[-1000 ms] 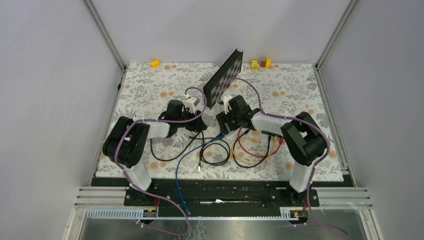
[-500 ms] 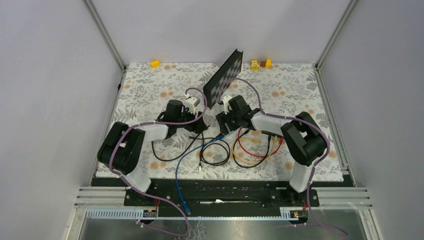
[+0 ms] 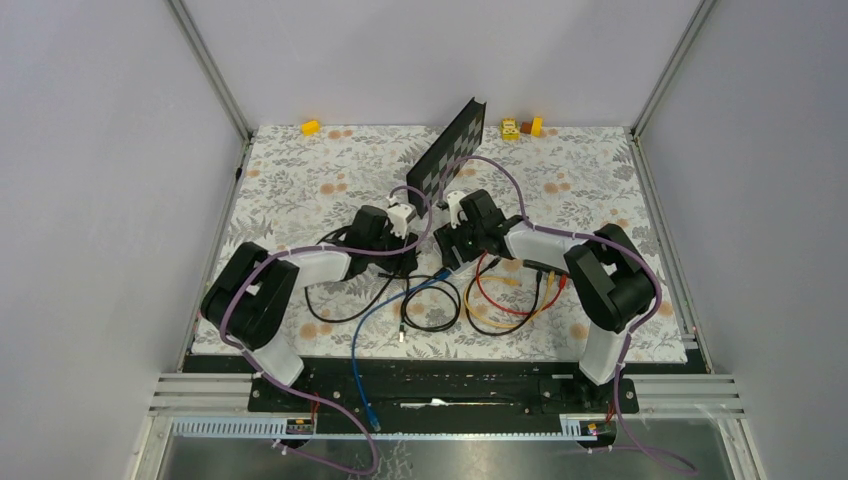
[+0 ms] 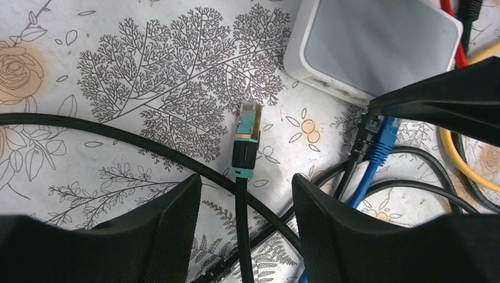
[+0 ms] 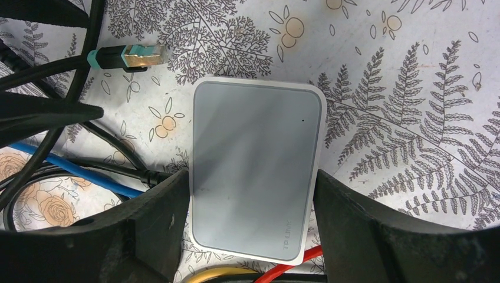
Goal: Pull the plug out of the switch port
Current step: Move the connector to the corner of the board.
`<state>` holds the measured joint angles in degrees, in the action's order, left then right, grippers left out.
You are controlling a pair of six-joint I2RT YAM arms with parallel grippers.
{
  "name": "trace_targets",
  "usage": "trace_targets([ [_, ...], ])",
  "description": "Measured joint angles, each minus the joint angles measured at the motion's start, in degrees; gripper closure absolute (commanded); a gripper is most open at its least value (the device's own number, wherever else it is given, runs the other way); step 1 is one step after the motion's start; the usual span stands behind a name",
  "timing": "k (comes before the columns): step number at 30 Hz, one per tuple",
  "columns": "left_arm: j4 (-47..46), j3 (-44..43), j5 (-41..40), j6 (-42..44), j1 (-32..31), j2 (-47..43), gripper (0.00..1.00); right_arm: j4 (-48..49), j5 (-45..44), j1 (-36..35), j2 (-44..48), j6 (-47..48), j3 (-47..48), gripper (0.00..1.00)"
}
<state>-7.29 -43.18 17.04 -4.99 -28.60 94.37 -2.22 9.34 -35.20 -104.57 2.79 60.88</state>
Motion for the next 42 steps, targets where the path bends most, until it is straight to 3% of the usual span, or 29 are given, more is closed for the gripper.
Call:
trace_targets([
  [14, 2.64, -5.18, -10.25, -2.14, -3.1, 3.87, 0.56, -0.31, 2.27, 3.04, 0.37, -0.28, -0.46, 0.26],
  [24, 9.86, -14.69, -14.82, -1.11, -3.91, 9.68, 0.58, -0.28, 2.62, 4.39, 0.87, -0.72, -0.76, 0.25],
  [35, 15.87, -18.6, -16.04, 6.25, -3.98, 11.37, 0.74, -0.31, 4.09, 5.73, 1.44, -0.98, -0.98, 0.25],
  [42, 17.22, -16.11, -16.92, 11.04, -1.99, 8.72, 0.9, -0.31, 4.81, 5.97, 1.9, -1.11, -0.98, 0.26],
])
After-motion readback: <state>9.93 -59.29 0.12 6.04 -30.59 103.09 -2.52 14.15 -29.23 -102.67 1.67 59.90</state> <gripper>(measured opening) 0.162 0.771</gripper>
